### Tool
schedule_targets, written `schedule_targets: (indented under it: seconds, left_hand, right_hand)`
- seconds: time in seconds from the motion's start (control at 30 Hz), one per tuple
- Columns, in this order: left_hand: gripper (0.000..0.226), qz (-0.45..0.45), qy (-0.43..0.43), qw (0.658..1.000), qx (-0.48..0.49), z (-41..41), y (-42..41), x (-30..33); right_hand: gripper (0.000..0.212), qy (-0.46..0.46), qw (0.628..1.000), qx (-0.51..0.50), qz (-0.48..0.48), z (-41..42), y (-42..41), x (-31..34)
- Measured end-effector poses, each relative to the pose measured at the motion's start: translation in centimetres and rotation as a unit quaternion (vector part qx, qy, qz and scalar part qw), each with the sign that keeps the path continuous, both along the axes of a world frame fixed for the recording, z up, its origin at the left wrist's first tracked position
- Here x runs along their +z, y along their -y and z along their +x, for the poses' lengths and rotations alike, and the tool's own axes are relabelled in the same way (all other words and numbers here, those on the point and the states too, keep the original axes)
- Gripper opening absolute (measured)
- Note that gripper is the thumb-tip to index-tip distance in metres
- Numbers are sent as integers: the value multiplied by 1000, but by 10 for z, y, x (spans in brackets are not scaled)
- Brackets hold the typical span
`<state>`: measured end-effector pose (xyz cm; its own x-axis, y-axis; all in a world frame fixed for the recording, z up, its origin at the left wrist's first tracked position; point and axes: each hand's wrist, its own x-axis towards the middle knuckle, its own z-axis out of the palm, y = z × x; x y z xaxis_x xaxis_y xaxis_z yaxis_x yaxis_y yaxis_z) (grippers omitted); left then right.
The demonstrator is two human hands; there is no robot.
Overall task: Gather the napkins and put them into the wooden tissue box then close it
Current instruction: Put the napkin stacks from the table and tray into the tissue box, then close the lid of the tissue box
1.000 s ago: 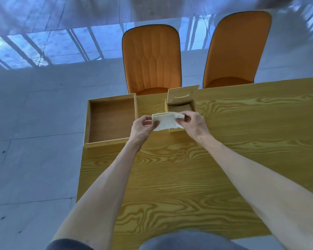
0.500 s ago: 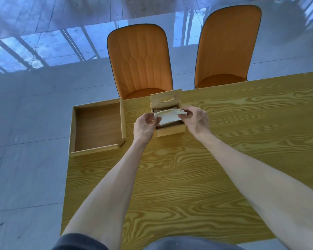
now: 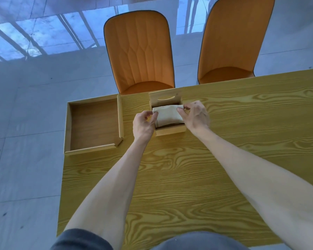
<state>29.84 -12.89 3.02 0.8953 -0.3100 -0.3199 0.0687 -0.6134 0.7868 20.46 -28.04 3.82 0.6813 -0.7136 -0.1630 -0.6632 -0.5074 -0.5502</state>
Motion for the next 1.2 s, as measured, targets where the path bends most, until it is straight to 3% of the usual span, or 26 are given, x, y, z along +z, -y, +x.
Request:
schedule_targets:
  seconds: [0.2,0.37,0.57,0.67,0.83,0.97,1.1,1.2]
  left_hand:
    - [21,12,16,997,74,-6,10,0]
    - [32,11,-16,997,79,0,10,0]
    - [36,-52,-41,996,65,5,2,6]
    - [44,-82,-52,992,81,13,3,17]
    - [32,-136,-71,983,98,24,14,42]
    - [34,-134,-75,985,85,23,24,49]
    - [39,-128,-88,983,96,20,25,48]
    - [47,-127,-91,984,91,17,21,50]
  right_hand:
    - [36,4,999,-39,9,14,-2,-6]
    - [40,35,997,-61,26,18,-1,-8]
    - [36,94,988,-69,99,9,10,-2]
    - [43,135,977,-94,137,6,19,9]
    - [58,167,953,-133,216,19,31,32]
    - [40,180,943,-107,259,27,28,46]
    - [68,181,936,-115,279,29,24,41]
    - [71,187,932,-111,290,24,22,42]
